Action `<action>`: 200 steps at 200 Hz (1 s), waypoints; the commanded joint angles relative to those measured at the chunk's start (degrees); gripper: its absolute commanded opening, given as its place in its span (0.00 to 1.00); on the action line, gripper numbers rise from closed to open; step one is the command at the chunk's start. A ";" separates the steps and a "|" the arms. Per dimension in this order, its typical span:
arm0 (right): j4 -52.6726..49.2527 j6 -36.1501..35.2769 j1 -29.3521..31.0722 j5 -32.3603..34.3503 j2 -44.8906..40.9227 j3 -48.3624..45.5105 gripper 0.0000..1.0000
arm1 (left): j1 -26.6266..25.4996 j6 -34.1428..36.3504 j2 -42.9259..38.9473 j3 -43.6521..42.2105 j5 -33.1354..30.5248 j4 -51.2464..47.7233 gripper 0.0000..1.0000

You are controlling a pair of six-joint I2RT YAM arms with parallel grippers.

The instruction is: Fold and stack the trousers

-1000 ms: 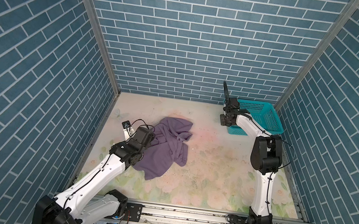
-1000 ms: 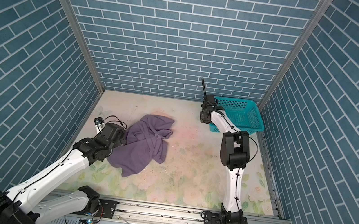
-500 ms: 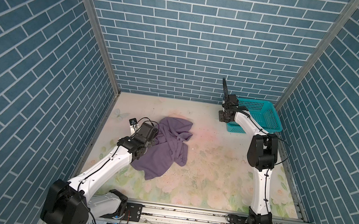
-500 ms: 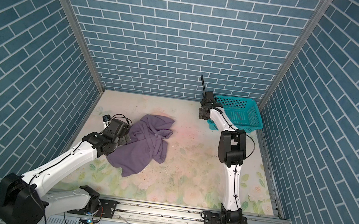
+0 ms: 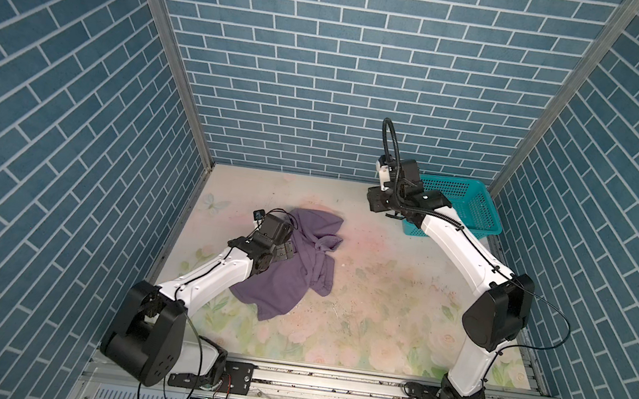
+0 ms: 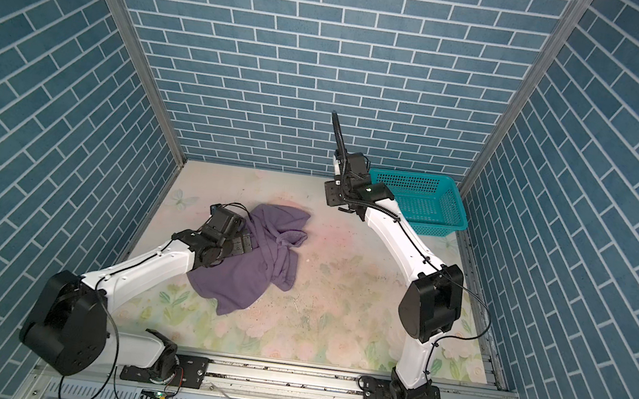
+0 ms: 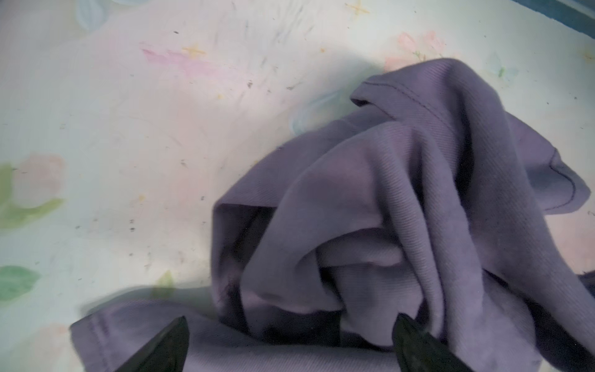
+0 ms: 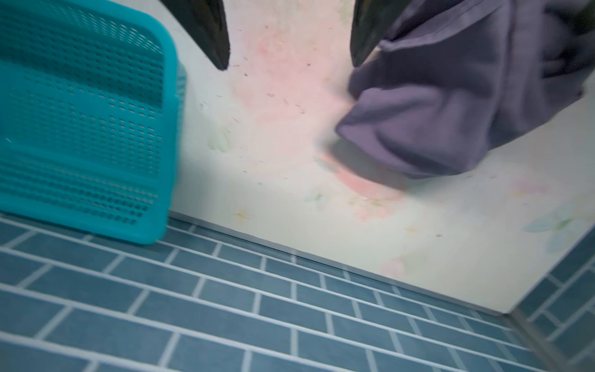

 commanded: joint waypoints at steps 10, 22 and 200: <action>1.06 3.59 3.73 -10.03 3.37 -5.04 0.70 | 0.21 0.62 4.70 0.95 10.85 7.56 0.86; 2.68 4.84 5.20 -12.30 4.41 -7.05 0.84 | 0.17 0.81 5.67 0.97 13.44 8.74 0.74; 2.27 -0.65 6.40 -8.34 6.19 10.94 0.00 | 1.92 10.11 -22.91 14.74 -13.30 -14.68 0.00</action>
